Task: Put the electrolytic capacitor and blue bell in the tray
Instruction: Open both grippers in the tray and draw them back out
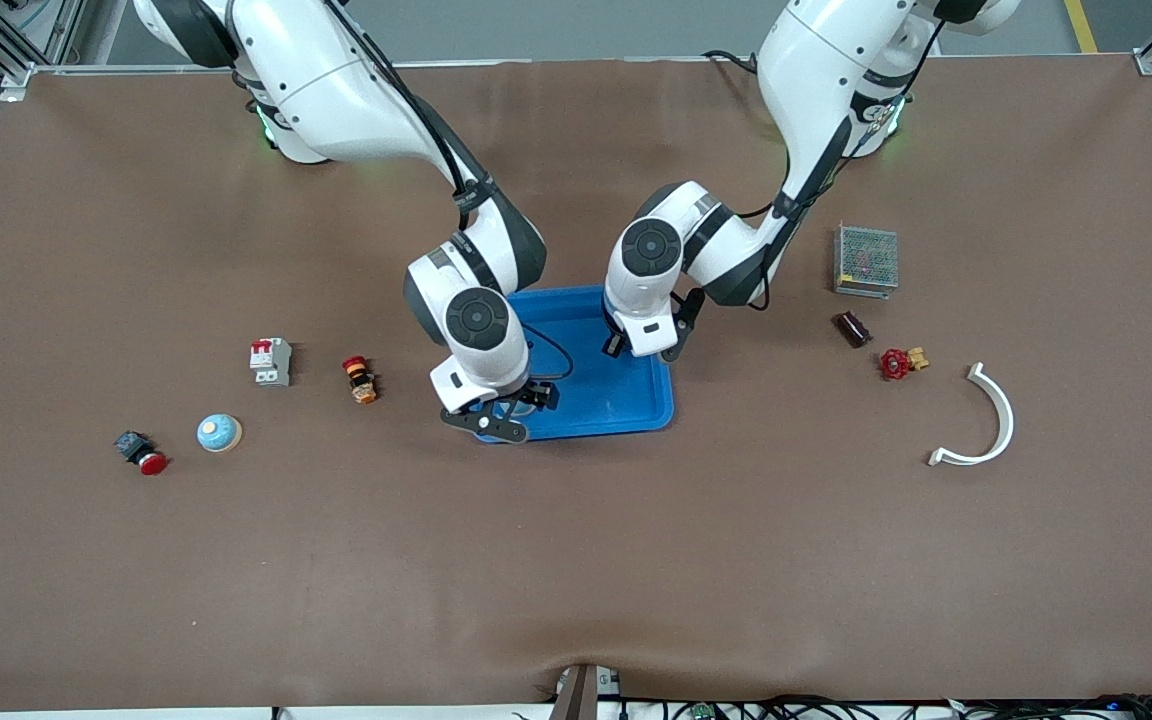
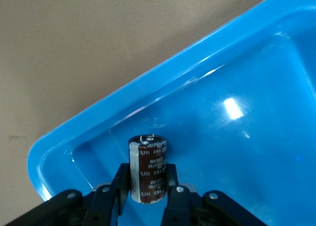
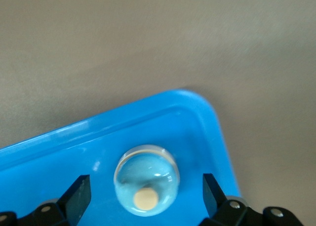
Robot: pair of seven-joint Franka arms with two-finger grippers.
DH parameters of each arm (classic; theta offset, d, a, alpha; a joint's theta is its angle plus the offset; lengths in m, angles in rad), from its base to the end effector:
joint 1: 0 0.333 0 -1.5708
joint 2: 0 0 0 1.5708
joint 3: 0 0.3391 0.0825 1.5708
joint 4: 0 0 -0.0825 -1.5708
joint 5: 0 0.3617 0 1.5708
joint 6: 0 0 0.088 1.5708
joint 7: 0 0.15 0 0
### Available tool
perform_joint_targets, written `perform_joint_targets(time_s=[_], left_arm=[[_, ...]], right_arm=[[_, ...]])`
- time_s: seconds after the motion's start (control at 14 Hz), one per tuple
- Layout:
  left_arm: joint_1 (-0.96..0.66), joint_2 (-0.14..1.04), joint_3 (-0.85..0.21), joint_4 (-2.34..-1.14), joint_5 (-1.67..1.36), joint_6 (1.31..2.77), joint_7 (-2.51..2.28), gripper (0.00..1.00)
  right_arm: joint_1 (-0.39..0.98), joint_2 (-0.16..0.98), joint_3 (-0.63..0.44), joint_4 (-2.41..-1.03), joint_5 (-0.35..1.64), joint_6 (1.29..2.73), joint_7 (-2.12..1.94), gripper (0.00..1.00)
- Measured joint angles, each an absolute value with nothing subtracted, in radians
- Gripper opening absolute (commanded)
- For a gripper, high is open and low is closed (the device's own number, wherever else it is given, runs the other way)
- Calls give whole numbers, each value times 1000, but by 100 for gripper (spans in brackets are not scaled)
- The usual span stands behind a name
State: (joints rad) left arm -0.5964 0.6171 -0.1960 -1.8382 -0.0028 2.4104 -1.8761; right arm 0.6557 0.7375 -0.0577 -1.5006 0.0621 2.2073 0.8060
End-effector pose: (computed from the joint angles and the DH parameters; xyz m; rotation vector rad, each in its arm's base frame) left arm 0.4532 -0.4509 0.1872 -2.6526 -1.6617 0.1882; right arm 0.5791 0.4070 0.2174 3.1094 -0.3612 -0.0455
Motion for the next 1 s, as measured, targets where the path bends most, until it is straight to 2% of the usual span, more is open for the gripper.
perform_joint_targets(time_s=[0.07,0.14,0.21,0.29,0.5,0.72,1.0], left_arm=[[-599,621,-196,-1838,-3,2410,-1886,25],[-601,623,-196,-1838,-3,2410,-1890,44],[-602,624,-196,-1838,-3,2410,-1890,76],[-602,625,-196,-1838,-3,2410,-1890,100],[-602,624,-196,-1828,-3,2410,-1890,100],[-597,602,-192,-1803,-3,2395,-1882,100],[-551,537,-180,-1751,2,2257,-1778,100]], right_arm=[[640,726,-60,-1501,62,2190,764,100],[621,715,-63,-1501,62,2175,724,100],[596,707,-65,-1501,62,2168,690,100],[570,699,-71,-1501,62,2165,665,100],[472,673,-94,-1506,61,2160,538,100],[317,658,-100,-1518,61,2158,368,100],[168,658,-98,-1536,61,2156,237,100]])
